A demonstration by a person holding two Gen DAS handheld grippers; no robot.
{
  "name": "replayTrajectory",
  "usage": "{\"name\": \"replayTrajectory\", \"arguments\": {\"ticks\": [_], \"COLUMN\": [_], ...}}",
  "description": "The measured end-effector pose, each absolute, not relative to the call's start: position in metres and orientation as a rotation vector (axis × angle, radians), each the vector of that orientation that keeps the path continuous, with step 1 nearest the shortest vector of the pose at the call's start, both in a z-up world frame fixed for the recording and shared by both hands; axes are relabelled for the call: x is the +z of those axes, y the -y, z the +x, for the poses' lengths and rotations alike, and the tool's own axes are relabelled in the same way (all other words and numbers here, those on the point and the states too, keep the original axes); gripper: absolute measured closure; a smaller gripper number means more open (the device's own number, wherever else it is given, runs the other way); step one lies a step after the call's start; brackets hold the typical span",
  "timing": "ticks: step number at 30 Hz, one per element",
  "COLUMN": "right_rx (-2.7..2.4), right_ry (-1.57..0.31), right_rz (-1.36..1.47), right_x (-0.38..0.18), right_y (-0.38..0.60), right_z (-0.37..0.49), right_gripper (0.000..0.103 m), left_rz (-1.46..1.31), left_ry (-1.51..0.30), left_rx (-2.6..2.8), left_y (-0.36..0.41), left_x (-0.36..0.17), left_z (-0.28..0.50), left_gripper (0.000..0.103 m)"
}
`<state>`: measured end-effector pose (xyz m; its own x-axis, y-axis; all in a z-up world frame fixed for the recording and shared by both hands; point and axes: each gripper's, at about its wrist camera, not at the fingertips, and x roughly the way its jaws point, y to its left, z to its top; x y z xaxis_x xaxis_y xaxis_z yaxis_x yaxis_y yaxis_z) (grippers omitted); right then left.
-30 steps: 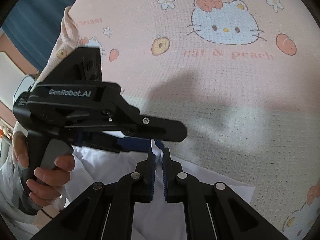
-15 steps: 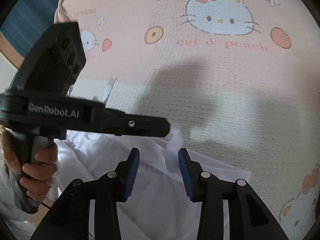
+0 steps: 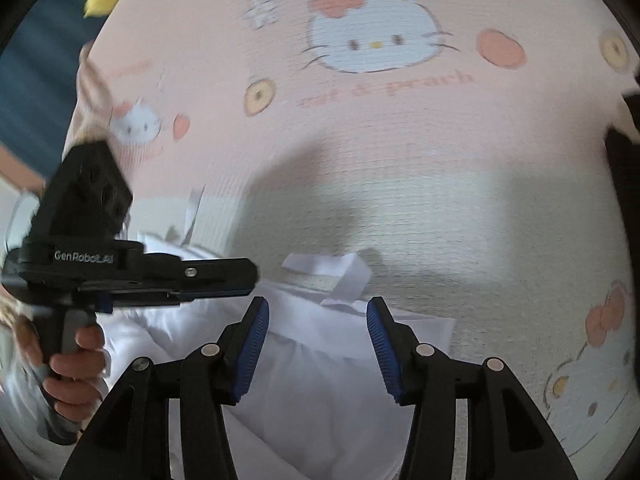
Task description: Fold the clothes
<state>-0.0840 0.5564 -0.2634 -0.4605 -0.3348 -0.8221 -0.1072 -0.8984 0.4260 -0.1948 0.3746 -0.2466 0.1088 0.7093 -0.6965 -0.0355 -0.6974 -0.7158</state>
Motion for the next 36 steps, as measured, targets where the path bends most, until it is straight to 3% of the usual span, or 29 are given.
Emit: {"name": "replayTrajectory", "arguments": {"ticks": [1,2,9,14,17,21,26,36], "right_rx": [-2.497,-2.497,-2.492,-2.482,-2.447,-2.428,-2.394,-2.364], "right_ry": [0.644,0.638,0.556,0.505,0.528,0.62,0.69,0.493], "right_rz": [1.572,1.59,1.649,1.719,1.765,1.692,1.535,1.433], "right_x": [-0.266,-0.268,-0.279,-0.29,-0.298,-0.291,-0.274,-0.259], "right_y": [-0.557,-0.557,-0.546,-0.539,-0.537,-0.541,-0.548,-0.529], "right_z": [-0.086,-0.086,-0.102,-0.119,-0.127,-0.126,-0.115,-0.079], "right_gripper": [0.052,0.052,0.052,0.055,0.095,0.098,0.098,0.097], "left_rz": [-1.81,-1.81,-1.878,-1.885,-1.866,-1.841,-1.839,-1.788], "left_ry": [0.674,0.694,0.748,0.667,0.627,0.562,0.654,0.76], "left_rx": [1.668,1.689,1.668,1.675,1.681,1.685,1.631,1.504], "left_y": [-0.372,-0.369,-0.373,-0.385,-0.387,-0.387,-0.379,-0.378], "left_x": [-0.248,-0.249,-0.267,-0.268,-0.265,-0.263,-0.262,-0.25], "left_z": [-0.197,-0.2,-0.21,-0.211,-0.212,-0.212,-0.212,-0.202], "left_gripper": [0.026,0.02,0.02,0.02,0.02,0.02,0.02,0.02]}}
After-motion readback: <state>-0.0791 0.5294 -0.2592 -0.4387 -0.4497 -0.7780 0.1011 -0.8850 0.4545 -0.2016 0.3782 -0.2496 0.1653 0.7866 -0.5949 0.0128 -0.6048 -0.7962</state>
